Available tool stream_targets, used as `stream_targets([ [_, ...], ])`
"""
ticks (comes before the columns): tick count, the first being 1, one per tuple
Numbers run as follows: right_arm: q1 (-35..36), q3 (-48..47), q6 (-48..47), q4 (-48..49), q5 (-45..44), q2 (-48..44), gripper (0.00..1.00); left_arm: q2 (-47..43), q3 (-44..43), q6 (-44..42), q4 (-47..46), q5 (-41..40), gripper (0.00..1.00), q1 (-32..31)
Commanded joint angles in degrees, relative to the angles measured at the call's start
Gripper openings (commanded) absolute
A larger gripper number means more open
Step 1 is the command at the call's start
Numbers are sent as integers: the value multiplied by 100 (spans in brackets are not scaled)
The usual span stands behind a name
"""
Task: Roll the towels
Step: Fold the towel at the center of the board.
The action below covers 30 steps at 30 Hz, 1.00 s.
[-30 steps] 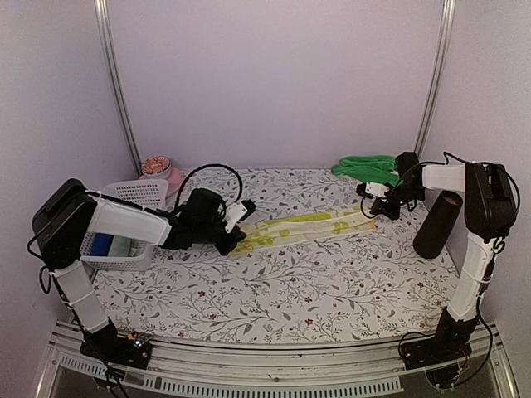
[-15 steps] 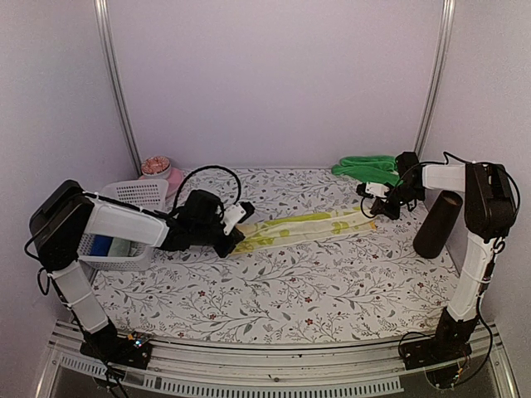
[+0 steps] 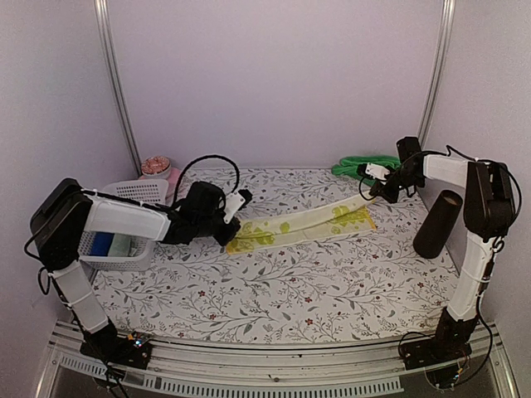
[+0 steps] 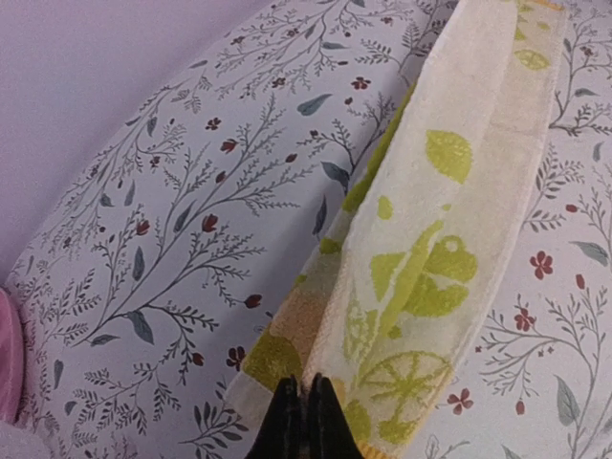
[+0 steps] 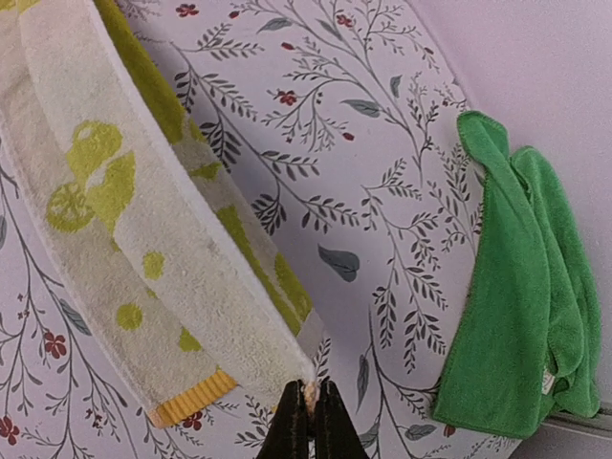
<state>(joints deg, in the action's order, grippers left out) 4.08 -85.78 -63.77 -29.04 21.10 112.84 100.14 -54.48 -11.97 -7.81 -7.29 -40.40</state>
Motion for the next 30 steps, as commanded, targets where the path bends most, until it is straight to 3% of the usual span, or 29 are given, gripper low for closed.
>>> stream_targets([
  [1, 14, -363, 774, 611, -178, 158, 2, 172, -406, -11, -217, -1006, 0, 130],
  [15, 190, -1574, 1436, 1280, -915, 1282, 2, 1441, -1656, -443, -759, -1632, 0, 623],
  [30, 240, -1588, 1572, 2215, -1648, 1566, 2, 2559, -2890, -1024, -1051, -2416, 0, 778],
])
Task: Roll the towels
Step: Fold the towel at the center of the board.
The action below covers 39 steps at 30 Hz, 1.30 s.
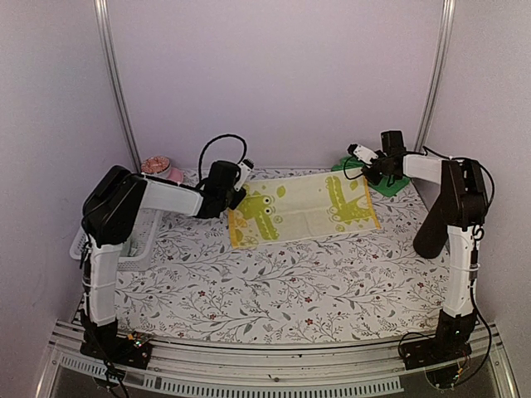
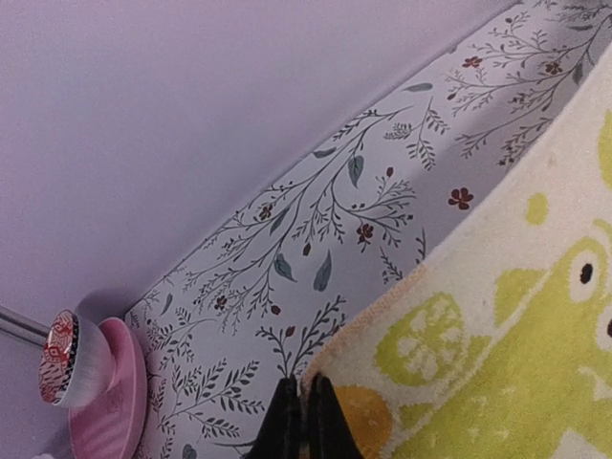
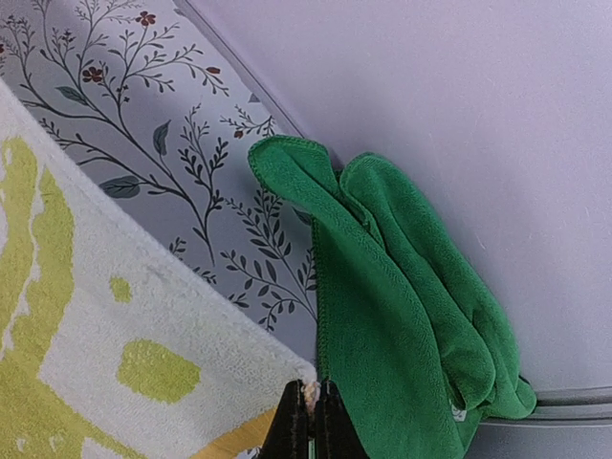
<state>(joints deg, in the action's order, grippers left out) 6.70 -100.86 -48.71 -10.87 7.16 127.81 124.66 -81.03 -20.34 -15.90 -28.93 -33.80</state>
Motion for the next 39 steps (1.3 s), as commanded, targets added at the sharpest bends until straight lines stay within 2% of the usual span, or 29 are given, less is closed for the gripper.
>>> stream_targets([
  [1, -20, -51, 57, 421, -254, 67, 2, 105, -237, -198, -250, -239, 0, 126],
  [11, -194, 1033, -766, 612, 569, -647, 2, -513, 728, -289, -259, 644, 0, 128],
  [25, -440, 2191, -2075, 248, 1484, -1391, 2, -1479, 1773, -192, 128, 1746, 0, -125],
  [31, -442, 2532, -2448, 198, 1387, -1477, 2, -1328, 1719, -253, 658, 1738, 0, -362],
  [39, -506, 2862, -2618, 195, 1437, -1688, 2, -1418, 1937, -159, 659, 1750, 0, -508],
])
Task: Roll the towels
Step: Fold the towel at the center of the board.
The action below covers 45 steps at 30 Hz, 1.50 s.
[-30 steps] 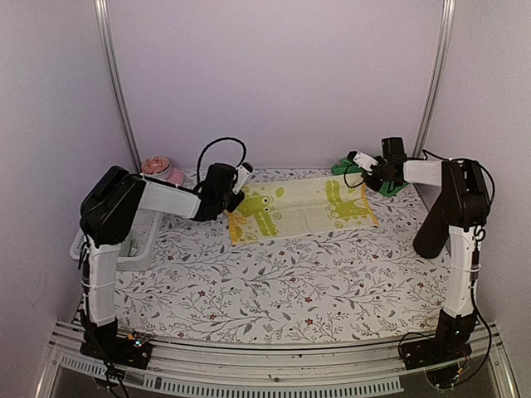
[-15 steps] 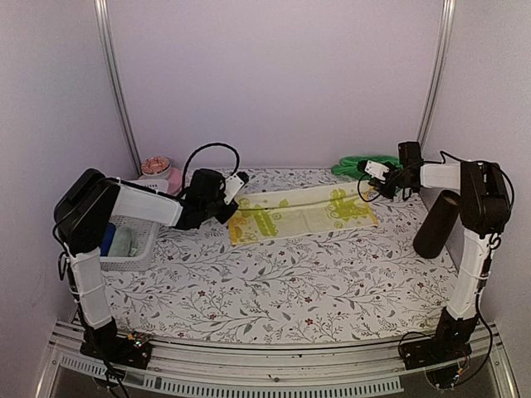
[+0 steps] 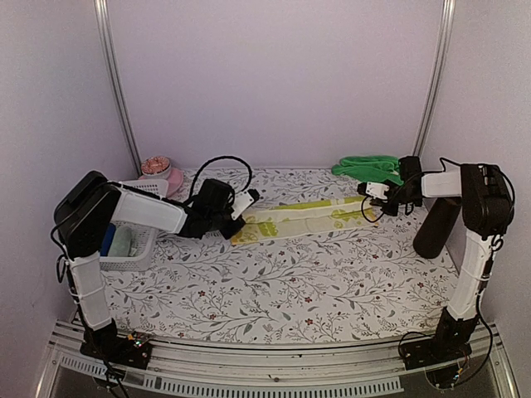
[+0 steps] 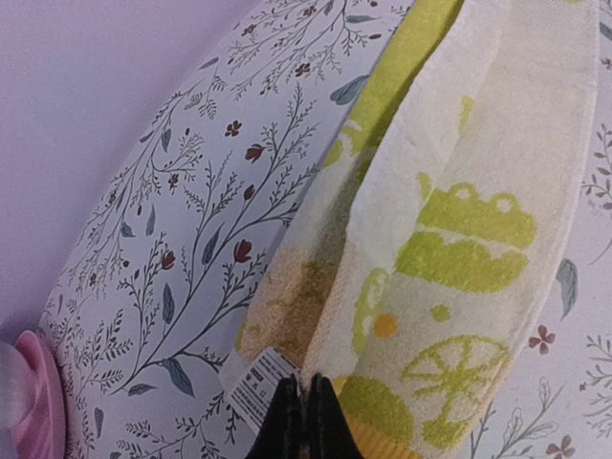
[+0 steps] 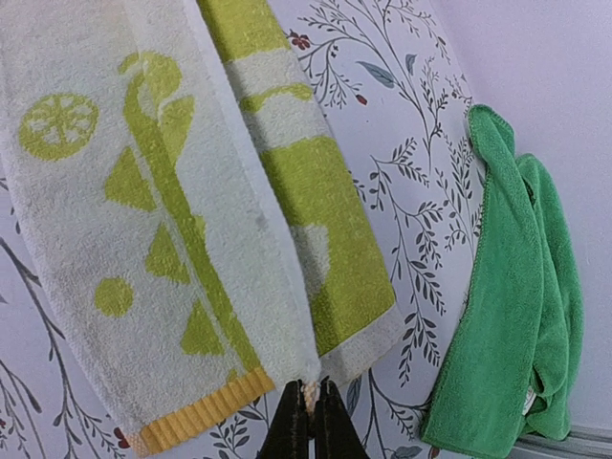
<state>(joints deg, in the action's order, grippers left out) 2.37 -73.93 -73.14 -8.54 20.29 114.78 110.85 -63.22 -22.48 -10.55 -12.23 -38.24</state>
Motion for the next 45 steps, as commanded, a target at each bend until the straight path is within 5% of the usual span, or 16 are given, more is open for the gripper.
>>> stream_targets([
  [1, -74, 214, -206, -35, 146, -417, 2, -43, 181, 75, 135, 84, 0, -81],
  [45, -112, 986, -859, 58, -147, -752, 2, -380, 292, 100, 729, 12, 0, -340],
])
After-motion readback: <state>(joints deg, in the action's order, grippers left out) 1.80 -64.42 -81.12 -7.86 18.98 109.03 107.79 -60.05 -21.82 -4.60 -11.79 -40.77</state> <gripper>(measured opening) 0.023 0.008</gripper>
